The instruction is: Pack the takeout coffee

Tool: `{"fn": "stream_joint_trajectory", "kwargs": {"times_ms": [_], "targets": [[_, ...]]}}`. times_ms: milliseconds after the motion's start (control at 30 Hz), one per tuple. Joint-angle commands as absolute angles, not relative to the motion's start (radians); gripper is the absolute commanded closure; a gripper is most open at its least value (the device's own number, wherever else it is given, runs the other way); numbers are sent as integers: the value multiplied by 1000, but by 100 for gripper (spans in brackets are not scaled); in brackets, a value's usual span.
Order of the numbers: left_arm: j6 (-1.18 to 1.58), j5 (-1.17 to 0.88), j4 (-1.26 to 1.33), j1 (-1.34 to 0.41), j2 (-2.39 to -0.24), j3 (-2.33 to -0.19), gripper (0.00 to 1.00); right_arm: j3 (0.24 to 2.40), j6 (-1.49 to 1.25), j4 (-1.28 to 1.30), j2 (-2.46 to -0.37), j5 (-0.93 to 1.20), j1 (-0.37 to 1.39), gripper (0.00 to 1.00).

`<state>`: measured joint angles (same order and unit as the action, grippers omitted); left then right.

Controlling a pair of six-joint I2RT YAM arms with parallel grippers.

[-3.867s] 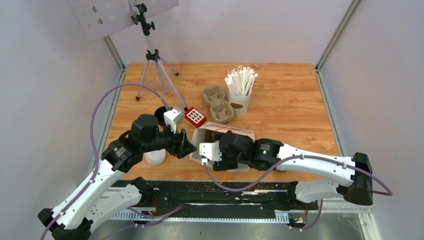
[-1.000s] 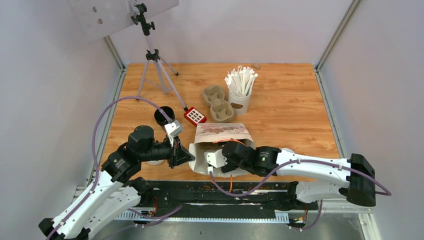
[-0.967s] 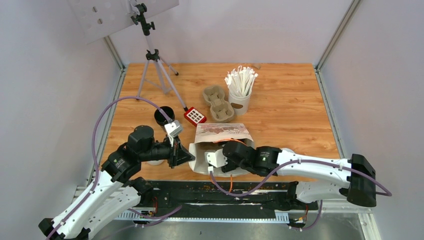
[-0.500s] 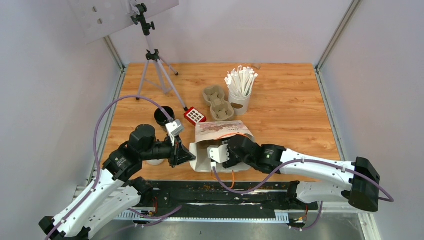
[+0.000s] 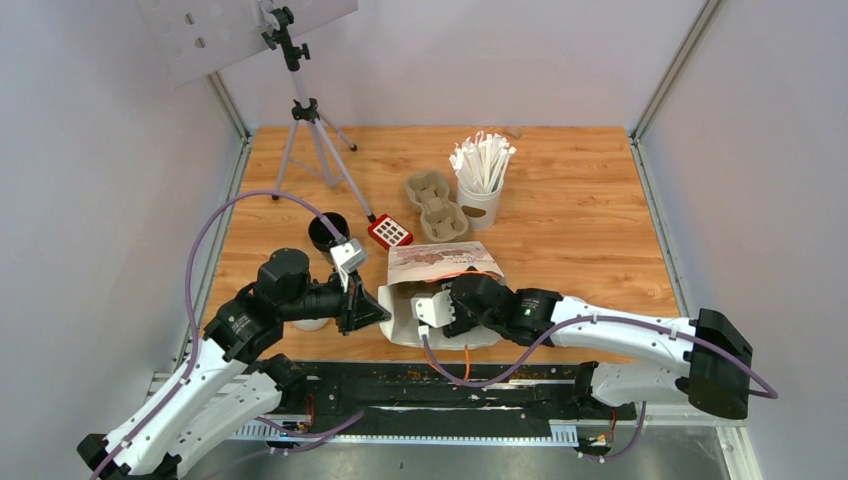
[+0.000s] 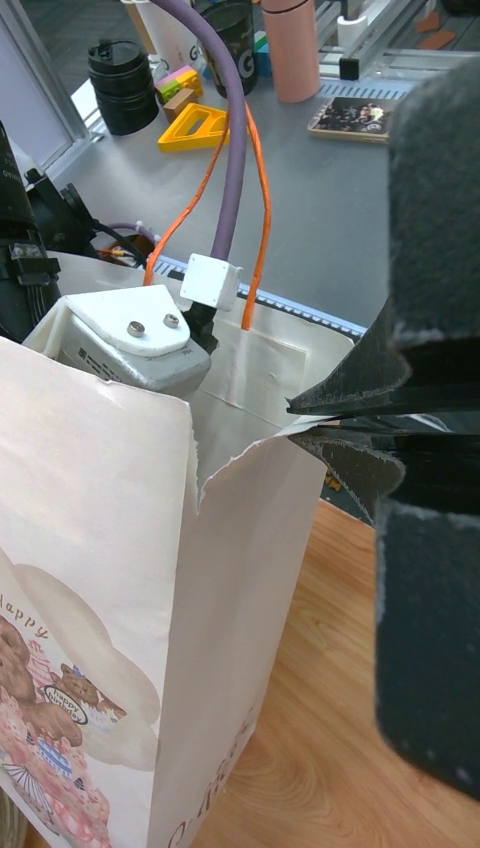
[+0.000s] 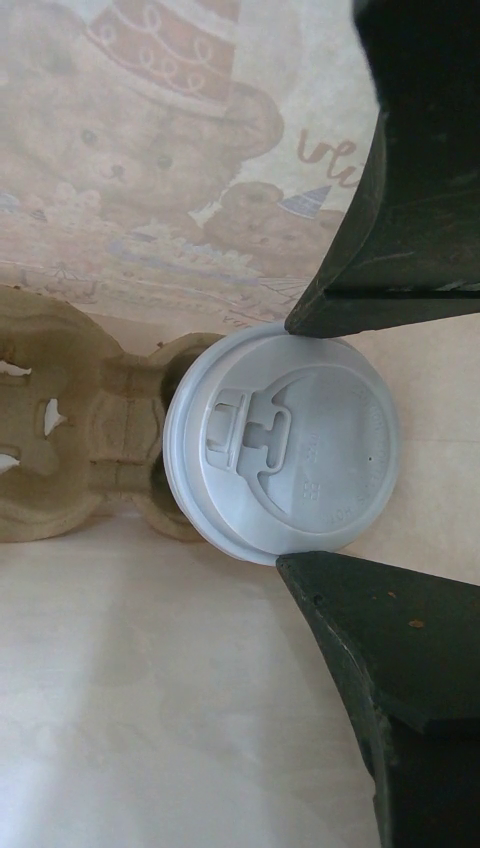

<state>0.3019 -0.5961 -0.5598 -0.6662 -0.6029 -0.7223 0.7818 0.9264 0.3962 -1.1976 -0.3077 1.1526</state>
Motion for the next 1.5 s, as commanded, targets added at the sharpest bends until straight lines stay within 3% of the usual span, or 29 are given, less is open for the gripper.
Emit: {"fn": "stream_joint_trajectory", "kwargs": {"times_ms": [0, 1467], "targets": [[296, -621, -550, -667, -588, -755, 87, 765, 935, 343, -1209, -309, 1142, 33], [292, -601, -577, -666, -602, -762, 87, 758, 868, 357, -1237, -304, 1071, 23]]}}
